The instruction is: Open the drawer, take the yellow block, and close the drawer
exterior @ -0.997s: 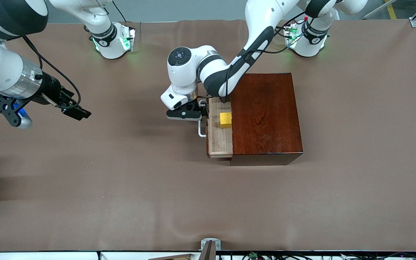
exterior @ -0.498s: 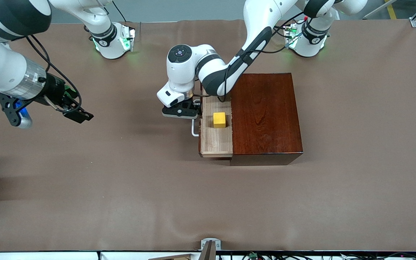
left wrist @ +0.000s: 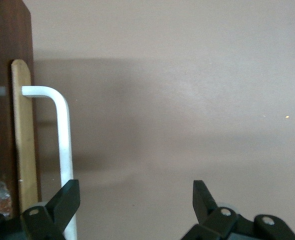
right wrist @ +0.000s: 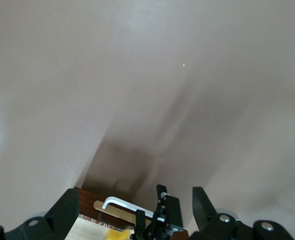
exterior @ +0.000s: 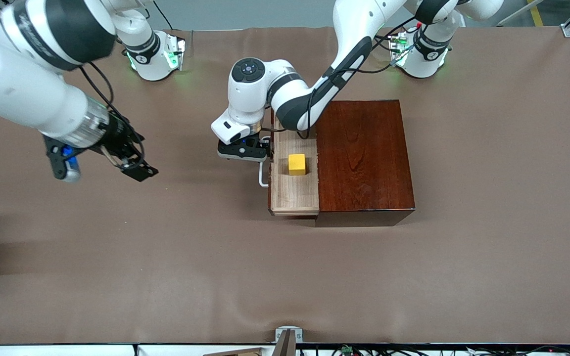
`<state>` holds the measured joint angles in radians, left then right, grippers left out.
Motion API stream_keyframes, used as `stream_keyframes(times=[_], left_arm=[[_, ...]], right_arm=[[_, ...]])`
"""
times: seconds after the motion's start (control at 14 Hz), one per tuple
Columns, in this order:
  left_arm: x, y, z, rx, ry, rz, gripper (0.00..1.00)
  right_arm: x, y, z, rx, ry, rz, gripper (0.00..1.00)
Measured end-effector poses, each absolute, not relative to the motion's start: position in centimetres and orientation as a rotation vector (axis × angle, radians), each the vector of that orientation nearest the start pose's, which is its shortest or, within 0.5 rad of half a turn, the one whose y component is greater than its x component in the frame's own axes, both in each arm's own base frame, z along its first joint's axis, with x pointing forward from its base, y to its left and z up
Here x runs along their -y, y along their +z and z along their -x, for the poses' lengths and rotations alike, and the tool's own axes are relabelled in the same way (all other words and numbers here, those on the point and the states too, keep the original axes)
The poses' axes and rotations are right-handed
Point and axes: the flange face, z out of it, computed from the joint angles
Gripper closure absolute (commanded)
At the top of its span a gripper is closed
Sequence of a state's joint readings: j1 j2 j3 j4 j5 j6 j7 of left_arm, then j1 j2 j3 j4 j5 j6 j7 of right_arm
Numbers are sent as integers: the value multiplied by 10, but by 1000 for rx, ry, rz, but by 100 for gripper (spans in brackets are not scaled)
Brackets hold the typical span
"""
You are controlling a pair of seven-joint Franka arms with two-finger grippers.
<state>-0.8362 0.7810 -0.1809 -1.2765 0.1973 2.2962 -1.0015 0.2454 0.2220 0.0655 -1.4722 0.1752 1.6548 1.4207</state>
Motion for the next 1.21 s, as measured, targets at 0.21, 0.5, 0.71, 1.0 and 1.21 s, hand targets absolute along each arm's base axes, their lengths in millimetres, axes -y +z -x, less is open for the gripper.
stream_keyframes(times=[0.21,0.5,0.71,1.0,1.21], left_arm=[[636,318,-438,-101,-292,3341,0],[627,370,-455,12,-267,3379,0],[582,453,-474,104,-275,3306,0],[498,513,-492,130,-164,3166,0],[416,536,-515,42,-148,3121,0]], right_arm=[[-223,537,-598,-1719,255,2500,0],[-235,531,-603,-1793,265,2428,0],[-232,534,-606,-1808,313,2373,0],[-239,534,-609,-1878,337,2307,0],[-271,526,-609,-1924,351,2275,0]])
